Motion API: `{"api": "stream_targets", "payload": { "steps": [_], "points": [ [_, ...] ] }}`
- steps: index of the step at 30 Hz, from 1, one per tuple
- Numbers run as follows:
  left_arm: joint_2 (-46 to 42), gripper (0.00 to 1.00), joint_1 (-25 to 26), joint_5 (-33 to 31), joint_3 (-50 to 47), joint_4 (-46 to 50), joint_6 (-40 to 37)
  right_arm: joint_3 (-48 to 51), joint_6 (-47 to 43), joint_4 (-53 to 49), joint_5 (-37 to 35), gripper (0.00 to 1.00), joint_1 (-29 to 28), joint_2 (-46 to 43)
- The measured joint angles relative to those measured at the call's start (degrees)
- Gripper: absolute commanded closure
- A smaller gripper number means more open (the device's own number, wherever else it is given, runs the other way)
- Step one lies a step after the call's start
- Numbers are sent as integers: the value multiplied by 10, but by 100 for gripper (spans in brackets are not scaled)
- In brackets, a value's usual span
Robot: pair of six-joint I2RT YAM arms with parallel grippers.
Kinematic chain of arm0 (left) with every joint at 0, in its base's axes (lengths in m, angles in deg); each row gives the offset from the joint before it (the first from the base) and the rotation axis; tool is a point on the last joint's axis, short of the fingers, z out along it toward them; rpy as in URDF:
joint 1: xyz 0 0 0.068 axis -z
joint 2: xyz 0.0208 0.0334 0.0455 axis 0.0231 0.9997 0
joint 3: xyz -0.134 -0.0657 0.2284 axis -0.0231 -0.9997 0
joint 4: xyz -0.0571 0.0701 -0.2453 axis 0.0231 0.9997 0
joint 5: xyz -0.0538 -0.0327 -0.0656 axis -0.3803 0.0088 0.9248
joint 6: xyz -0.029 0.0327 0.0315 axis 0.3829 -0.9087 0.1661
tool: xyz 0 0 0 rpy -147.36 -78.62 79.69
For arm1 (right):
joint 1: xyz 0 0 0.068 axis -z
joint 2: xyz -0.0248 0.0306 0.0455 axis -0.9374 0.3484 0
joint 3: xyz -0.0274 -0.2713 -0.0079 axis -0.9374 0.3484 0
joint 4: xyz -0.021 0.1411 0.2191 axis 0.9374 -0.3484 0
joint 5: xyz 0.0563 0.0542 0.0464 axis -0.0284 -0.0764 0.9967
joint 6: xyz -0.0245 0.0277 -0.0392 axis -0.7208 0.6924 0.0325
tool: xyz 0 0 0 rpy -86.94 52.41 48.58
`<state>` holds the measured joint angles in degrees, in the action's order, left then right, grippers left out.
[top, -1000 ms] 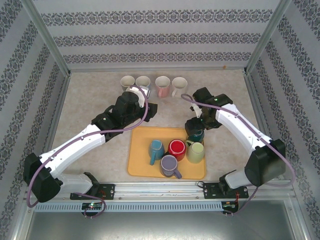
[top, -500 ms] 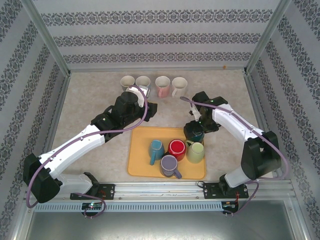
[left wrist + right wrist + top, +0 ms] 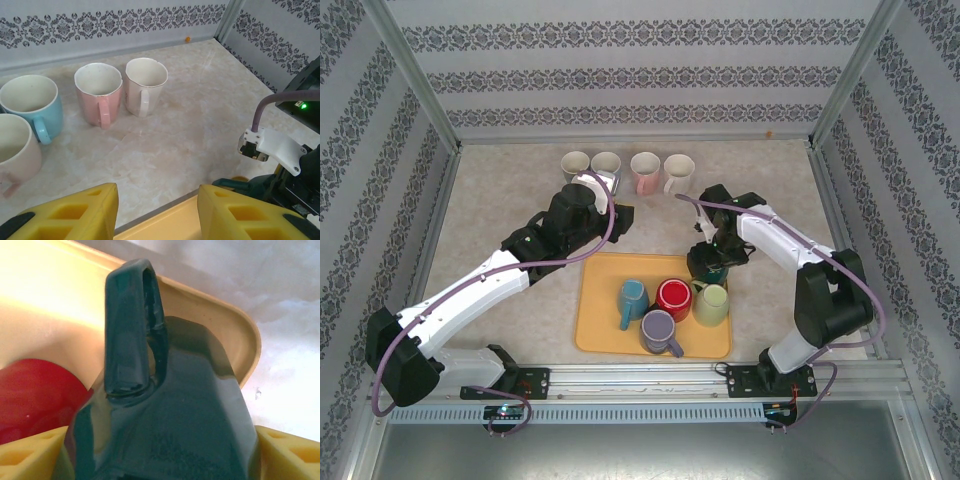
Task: Turn the mug right side up
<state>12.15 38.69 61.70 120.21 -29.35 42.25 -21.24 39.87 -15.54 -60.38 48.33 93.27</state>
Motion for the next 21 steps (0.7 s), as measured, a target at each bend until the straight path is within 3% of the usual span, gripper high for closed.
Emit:
{"api": "stream_targets", "payload": {
  "steps": [11,17,21],
  "points": [
    [-1,52,0,-8,-3,0,-4,-7,9,-9,-16,46,2,-35],
    [-1,52,0,-10,-3,1,-4,-56,8,-33,-43,53,2,-131],
    [-1,50,-1,9,18,28,2,-68,-7,10,-74,51,-10,-243]
  ]
}}
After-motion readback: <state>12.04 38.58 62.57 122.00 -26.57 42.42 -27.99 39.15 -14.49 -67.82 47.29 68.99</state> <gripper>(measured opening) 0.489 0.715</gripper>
